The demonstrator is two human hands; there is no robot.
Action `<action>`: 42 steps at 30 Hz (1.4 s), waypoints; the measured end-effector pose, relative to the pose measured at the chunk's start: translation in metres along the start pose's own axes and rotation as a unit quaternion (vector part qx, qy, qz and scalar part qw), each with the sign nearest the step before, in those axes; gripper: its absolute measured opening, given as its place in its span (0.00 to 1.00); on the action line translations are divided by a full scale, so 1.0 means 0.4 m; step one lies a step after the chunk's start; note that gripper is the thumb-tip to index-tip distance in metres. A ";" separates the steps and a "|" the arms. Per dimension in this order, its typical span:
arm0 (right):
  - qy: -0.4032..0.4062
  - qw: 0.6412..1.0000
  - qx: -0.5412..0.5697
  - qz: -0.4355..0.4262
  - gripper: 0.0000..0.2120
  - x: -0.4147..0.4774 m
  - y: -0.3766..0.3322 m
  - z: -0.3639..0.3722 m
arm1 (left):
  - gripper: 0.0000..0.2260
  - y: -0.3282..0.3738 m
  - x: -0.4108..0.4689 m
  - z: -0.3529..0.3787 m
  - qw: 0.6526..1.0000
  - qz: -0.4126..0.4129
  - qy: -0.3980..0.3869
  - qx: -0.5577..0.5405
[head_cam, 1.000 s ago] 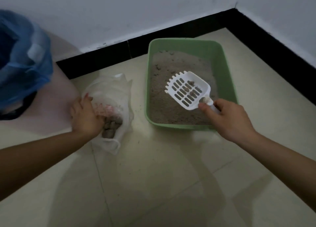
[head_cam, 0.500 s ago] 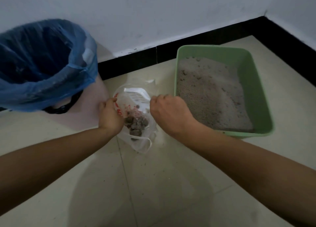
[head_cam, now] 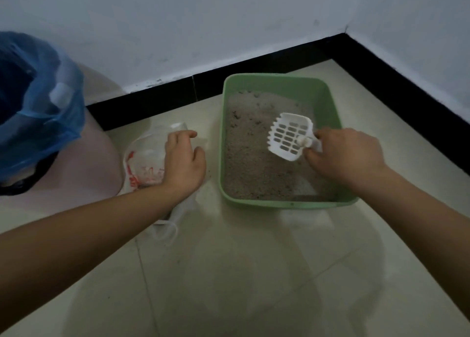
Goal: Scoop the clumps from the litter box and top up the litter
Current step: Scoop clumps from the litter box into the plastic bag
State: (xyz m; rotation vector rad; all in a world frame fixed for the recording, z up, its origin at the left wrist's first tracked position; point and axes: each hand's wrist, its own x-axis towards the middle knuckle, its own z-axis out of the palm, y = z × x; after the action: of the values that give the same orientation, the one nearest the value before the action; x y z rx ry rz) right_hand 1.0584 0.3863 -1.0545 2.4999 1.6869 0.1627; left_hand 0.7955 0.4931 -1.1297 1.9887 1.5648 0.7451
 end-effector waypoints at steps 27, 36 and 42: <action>-0.154 0.964 -0.216 0.020 0.08 0.178 0.083 -0.037 | 0.12 0.082 0.231 0.216 0.993 -0.055 -0.029 0.100; -0.149 0.979 -0.126 0.059 0.06 0.130 0.048 0.049 | 0.12 0.070 0.232 0.221 0.996 -0.054 -0.035 0.062; -0.149 0.982 0.000 0.116 0.23 0.142 0.093 0.124 | 0.12 0.072 0.230 0.218 0.997 -0.055 -0.032 0.042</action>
State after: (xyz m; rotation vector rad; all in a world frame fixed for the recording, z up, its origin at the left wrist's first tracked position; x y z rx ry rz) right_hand 1.1214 0.4233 -1.0963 2.5596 1.2812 -0.1834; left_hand 0.8931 0.5720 -1.1630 1.9470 1.6771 0.5769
